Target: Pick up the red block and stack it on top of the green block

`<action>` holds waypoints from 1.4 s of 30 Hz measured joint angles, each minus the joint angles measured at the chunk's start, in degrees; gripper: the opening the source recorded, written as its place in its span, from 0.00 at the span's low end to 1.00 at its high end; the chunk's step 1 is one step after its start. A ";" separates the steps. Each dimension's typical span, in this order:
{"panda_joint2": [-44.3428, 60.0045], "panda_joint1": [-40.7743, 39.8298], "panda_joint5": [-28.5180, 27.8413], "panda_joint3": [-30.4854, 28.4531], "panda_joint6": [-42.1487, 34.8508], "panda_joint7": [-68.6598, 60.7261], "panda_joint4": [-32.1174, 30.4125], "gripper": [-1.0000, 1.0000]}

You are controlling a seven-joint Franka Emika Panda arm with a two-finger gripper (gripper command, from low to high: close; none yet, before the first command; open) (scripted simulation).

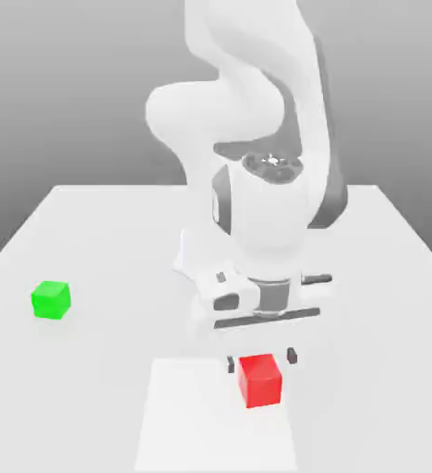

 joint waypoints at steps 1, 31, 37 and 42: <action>1.37 -0.14 0.25 0.20 1.15 -0.14 0.12 0.50; -20.47 -14.23 -4.90 -15.55 -16.98 -25.62 -3.33 0.00; -24.88 -24.78 -12.08 -25.81 -19.37 -39.79 -4.90 0.00; -26.78 -34.15 -18.93 -34.03 -19.23 -50.77 -6.44 0.00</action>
